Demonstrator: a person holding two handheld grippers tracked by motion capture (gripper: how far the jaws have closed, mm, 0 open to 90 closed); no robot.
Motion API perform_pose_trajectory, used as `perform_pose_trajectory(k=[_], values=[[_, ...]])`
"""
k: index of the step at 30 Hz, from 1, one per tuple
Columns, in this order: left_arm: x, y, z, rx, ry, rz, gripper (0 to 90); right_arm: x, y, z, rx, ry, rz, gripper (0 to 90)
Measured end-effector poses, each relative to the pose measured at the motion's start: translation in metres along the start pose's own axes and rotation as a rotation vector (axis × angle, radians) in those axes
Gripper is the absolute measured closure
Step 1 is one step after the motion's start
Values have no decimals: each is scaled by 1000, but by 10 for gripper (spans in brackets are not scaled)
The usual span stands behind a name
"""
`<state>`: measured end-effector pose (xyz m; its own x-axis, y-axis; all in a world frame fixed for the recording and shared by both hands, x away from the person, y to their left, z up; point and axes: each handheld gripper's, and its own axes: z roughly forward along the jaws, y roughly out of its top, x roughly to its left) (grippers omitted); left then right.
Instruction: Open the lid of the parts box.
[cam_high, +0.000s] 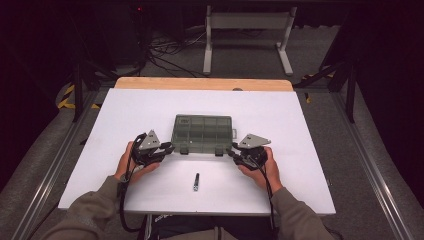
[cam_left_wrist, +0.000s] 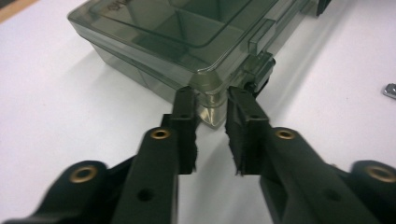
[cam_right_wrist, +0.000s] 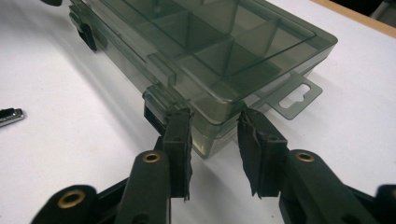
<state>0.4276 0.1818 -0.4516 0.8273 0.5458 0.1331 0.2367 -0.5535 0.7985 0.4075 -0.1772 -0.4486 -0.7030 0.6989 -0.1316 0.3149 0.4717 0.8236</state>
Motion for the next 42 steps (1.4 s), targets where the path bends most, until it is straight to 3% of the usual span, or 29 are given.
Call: perform_pose_trajectory(k=[6, 10, 15, 22, 29, 35, 42], values=[[-1, 1, -2, -9, 11, 14, 807, 0, 3, -4, -15, -5, -20, 737], [-2, 2, -3, -7, 18, 31, 890, -1, 3, -7, -23, 1, -31, 817], [0, 2, -2, -4, 24, 28, 898, -2, 3, -8, -37, 4, -35, 900], [-2, 3, -3, -16, 33, 34, 898, -3, 4, -8, -39, -18, -43, 900], [0, 3, -3, -22, 47, 26, 891, -4, 4, -7, -50, -34, -44, 850], [2, 2, 1, -30, 97, 13, 852, -6, 4, -5, -61, -61, -32, 776], [1, 4, 2, -54, 168, 14, 755, -5, 7, -3, -70, -132, -70, 664]])
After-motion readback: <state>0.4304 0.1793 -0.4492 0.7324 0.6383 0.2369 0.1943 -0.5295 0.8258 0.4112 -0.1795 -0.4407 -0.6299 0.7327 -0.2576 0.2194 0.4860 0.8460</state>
